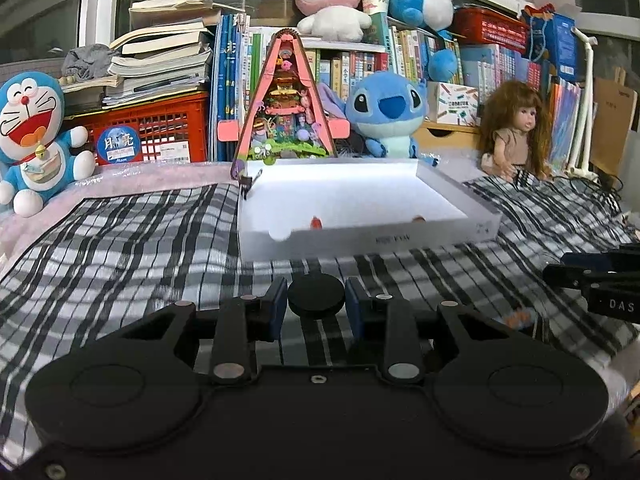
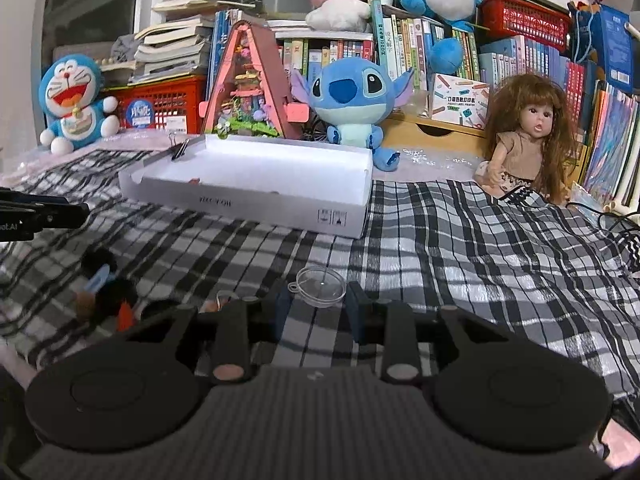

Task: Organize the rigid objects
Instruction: 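Grasp the black round lid with the left tool while the right tool grasps the clear plastic lid, then carry both lids with both tools into the white tray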

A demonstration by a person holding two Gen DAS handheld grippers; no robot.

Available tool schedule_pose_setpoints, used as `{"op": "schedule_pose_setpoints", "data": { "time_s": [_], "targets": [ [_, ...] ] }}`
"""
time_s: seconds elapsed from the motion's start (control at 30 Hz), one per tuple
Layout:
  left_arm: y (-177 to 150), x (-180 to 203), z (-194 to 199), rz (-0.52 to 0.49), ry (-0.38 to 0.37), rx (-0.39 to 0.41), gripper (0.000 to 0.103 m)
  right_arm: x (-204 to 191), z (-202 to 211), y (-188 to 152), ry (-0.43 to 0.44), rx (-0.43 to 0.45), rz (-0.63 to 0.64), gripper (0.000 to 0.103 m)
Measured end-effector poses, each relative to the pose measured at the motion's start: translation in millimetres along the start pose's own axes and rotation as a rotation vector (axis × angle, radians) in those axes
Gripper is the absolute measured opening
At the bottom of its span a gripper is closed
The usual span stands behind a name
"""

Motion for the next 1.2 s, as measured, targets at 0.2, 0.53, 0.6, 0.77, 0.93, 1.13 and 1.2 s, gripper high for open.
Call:
{"op": "schedule_pose_setpoints", "data": {
  "time_s": [0.2,0.53,0.6,0.77,0.93,1.13,1.2],
  "targets": [
    [38.0,-2.9,-21.3,0.030,-0.018,-0.010,0.029,10.5,-16.2,28.6,0.019,-0.024,-0.044,0.036],
    [89.9,-2.2,-76.9,0.066,-0.035,-0.069,0.029,19.2,-58.7,80.5,0.057,-0.078,-0.114,0.036],
    [95.7,-2.5,-91.5,0.069,-0.047,-0.093,0.029,19.5,-69.5,88.7,0.069,-0.098,-0.136,0.036],
    [103.0,-8.0,-128.9,0.104,-0.038,-0.160,0.029,18.3,-98.7,101.9,0.097,-0.159,-0.172,0.036],
    [102.2,-12.0,-158.9,0.132,-0.021,-0.190,0.029,14.0,-126.6,106.0,0.120,-0.221,-0.214,0.036],
    [96.2,-14.0,-182.8,0.148,0.001,-0.216,0.029,5.0,-154.1,103.0,0.124,-0.277,-0.224,0.036],
    [95.1,-15.2,-188.7,0.151,0.008,-0.218,0.029,2.5,-161.4,101.4,0.118,-0.291,-0.219,0.036]
  ]
}}
Point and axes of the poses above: each gripper's, at about its wrist camera, not at the fingertips, and z roughly against the way its jaws point, x to its right, y to its top, the point moved 7 cm from there along -z, roughly the way its jaws point, and after that the axes turned 5 degrees about z, right-handed, at the moved point
